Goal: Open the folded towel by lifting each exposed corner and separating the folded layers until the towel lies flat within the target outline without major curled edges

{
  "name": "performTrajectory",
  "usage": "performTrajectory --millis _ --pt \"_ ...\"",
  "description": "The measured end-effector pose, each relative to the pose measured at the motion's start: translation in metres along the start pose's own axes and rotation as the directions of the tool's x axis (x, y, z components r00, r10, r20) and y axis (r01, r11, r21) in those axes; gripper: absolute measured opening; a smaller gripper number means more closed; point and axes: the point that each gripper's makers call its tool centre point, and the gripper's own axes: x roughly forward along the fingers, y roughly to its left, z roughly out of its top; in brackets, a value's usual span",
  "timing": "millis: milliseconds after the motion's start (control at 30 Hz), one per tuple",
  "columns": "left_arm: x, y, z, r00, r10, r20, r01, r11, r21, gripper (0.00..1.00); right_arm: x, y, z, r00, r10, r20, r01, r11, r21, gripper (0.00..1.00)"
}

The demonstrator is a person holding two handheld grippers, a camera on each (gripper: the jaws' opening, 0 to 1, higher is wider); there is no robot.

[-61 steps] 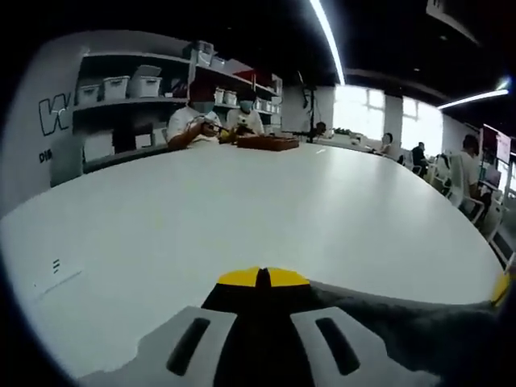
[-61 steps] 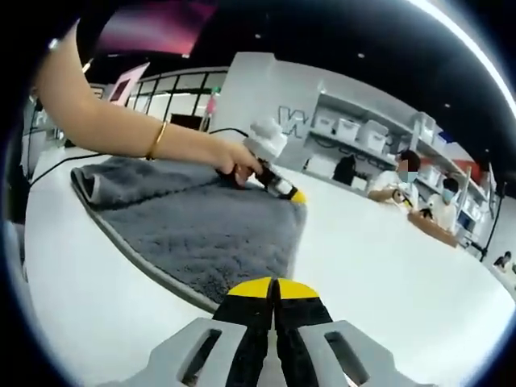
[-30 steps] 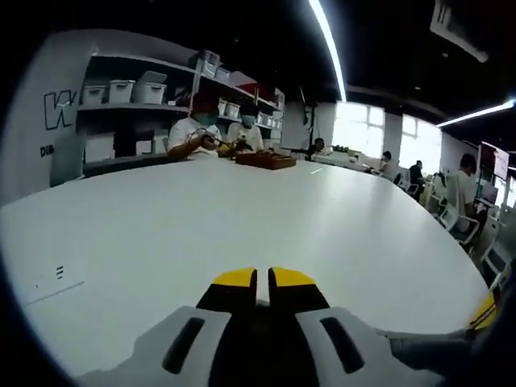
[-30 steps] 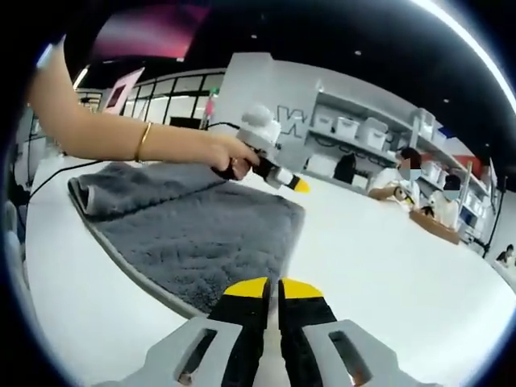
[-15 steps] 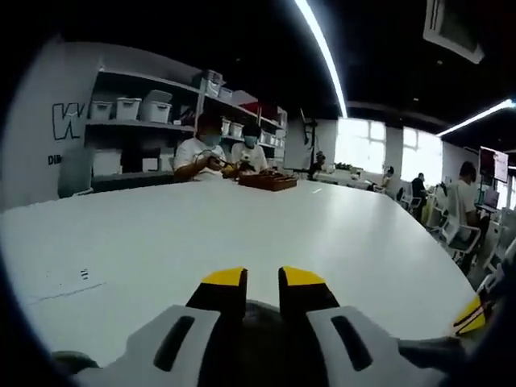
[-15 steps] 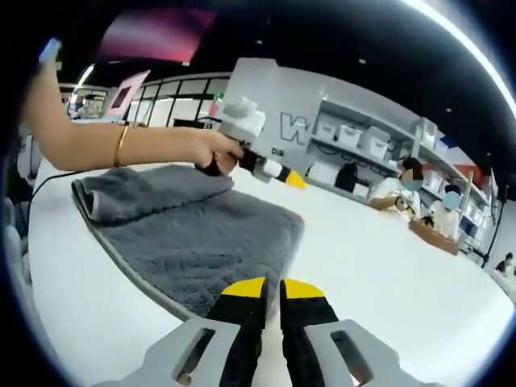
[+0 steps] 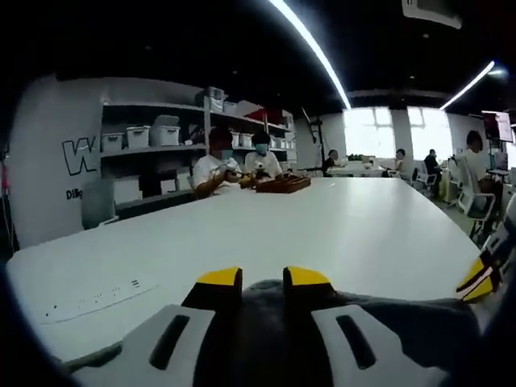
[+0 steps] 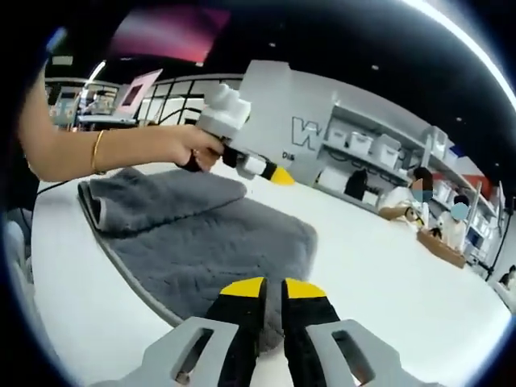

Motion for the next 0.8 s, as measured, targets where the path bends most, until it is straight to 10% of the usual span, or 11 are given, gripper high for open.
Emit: performTrajectory --millis 267,367,800 --pt "-0.021 0.013 -0.001 1.000 0.021 0.010 -0.021 1.000 -0.006 0.23 0.003 0.006 0.010 1.000 0.017 0.007 -0.017 0.999 -0.028 0.02" --pt "-0.029 0.007 -0.001 0.998 -0.027 0.049 0.033 0.991 -0.128 0.23 0.005 0.008 0.012 1.000 0.023 0.007 -0.023 0.999 -0.038 0.02" --pt "-0.067 0.014 -0.029 1.000 0.023 -0.015 -0.025 0.995 -0.096 0.26 0.019 0.007 0.025 0.998 0.044 0.036 -0.042 0.998 -0.053 0.02"
